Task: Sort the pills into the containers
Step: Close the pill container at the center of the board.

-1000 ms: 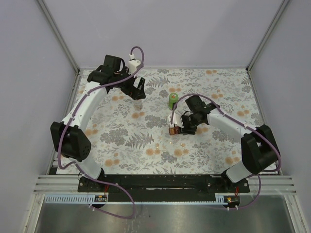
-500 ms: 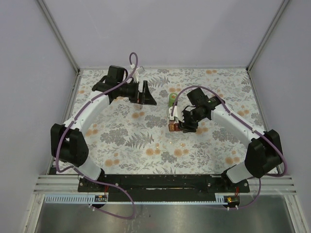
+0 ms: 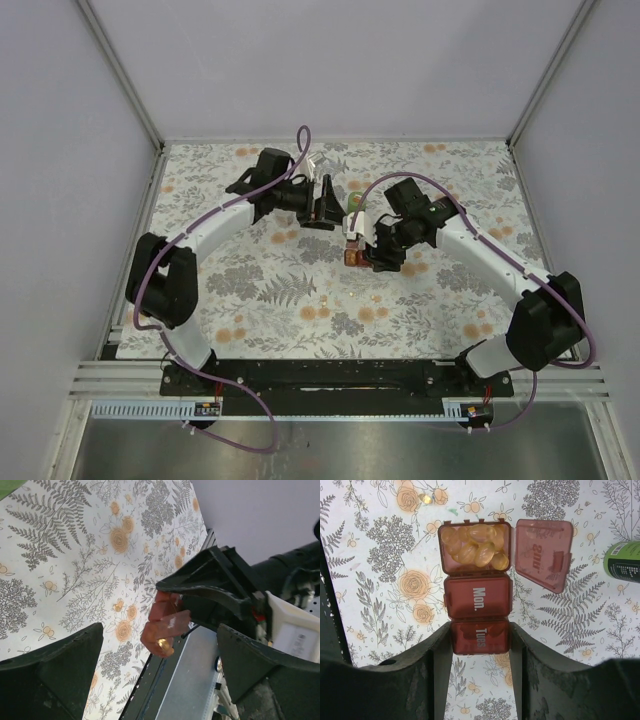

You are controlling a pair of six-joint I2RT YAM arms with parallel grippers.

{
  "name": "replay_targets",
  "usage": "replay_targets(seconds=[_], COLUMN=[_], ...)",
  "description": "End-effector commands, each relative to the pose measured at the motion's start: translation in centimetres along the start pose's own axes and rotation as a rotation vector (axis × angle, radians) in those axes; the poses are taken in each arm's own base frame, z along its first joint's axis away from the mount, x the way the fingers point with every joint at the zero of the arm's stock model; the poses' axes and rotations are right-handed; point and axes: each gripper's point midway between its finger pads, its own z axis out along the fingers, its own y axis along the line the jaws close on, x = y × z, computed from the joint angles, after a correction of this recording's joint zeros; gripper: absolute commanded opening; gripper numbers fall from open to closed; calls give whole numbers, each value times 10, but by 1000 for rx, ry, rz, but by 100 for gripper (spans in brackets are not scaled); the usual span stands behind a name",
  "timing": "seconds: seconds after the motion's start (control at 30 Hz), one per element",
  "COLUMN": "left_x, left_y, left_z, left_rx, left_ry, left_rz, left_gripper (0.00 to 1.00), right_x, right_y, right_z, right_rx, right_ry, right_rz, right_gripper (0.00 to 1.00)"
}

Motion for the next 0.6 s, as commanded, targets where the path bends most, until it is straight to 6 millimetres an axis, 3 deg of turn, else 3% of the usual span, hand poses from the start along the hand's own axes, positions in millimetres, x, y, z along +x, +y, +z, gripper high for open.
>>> replay_targets(seconds=[0.0,0.57], left_x=[-4,25], left_y=[-1,-1], left_z=[11,32], left_rx=[67,135], left_ry=[-11,52], left_rz=[-57,-138], left_gripper=[99,99], right_x=[-22,-23], right_y=[-9,-16], right_z=[-14,-13], right_rx=[75,112], right_ry=[-56,-58], right_rz=[-16,8], right_gripper=[11,9])
